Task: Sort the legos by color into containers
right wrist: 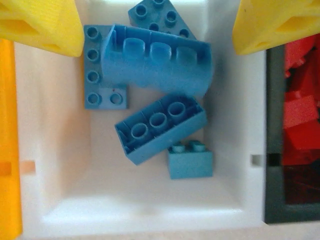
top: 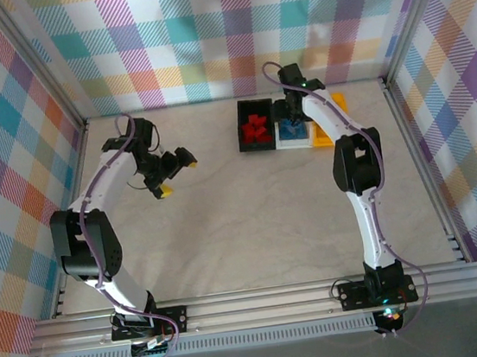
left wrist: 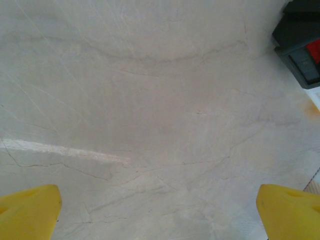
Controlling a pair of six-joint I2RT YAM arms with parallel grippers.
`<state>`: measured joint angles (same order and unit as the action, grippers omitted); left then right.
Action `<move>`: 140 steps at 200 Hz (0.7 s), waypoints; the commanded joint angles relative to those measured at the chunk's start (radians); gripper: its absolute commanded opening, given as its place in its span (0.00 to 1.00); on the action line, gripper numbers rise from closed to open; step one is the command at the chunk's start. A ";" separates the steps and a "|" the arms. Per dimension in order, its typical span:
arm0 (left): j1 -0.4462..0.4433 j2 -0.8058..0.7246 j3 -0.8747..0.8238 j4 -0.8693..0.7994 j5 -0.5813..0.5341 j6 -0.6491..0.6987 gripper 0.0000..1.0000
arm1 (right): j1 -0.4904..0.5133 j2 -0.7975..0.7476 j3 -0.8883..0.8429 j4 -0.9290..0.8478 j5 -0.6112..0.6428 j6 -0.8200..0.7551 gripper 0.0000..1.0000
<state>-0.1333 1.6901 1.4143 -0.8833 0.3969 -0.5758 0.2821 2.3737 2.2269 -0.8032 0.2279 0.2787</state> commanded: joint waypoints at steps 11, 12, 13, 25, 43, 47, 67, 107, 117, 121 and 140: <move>0.024 -0.054 0.004 0.038 -0.032 0.027 1.00 | 0.004 -0.058 0.043 -0.023 0.013 -0.027 0.84; 0.024 -0.055 0.004 0.040 -0.033 0.027 1.00 | 0.004 -0.060 0.043 -0.025 0.014 -0.028 0.84; 0.023 -0.053 0.004 0.041 -0.033 0.028 1.00 | 0.005 -0.063 0.043 -0.027 0.013 -0.028 0.85; 0.023 -0.052 0.008 0.053 -0.050 0.026 1.00 | 0.005 -0.097 0.039 -0.045 0.019 -0.031 0.88; 0.024 -0.071 0.011 0.080 -0.113 0.030 1.00 | 0.000 -0.204 -0.057 -0.019 0.001 -0.043 0.92; 0.024 -0.080 0.009 0.092 -0.133 0.032 1.00 | -0.002 -0.241 -0.096 0.010 -0.011 -0.049 0.93; 0.024 -0.132 -0.023 0.151 -0.240 0.059 1.00 | -0.038 -0.462 -0.420 0.233 -0.124 -0.079 0.95; 0.023 -0.320 -0.265 0.400 -0.424 0.184 1.00 | -0.152 -0.824 -1.008 0.640 -0.299 -0.277 1.00; 0.022 -0.391 -0.369 0.519 -0.465 0.221 1.00 | -0.182 -0.858 -1.088 0.634 -0.307 -0.303 1.00; 0.023 -0.417 -0.409 0.559 -0.482 0.235 1.00 | -0.194 -0.869 -1.122 0.640 -0.305 -0.311 1.00; 0.022 -0.517 -0.577 0.742 -0.569 0.317 1.00 | -0.238 -0.913 -1.281 0.741 -0.305 -0.333 1.00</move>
<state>-0.1215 1.2713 0.9981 -0.4309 -0.0177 -0.3965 0.0746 1.4609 1.1206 -0.2211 -0.0189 0.0410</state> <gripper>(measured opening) 0.999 0.997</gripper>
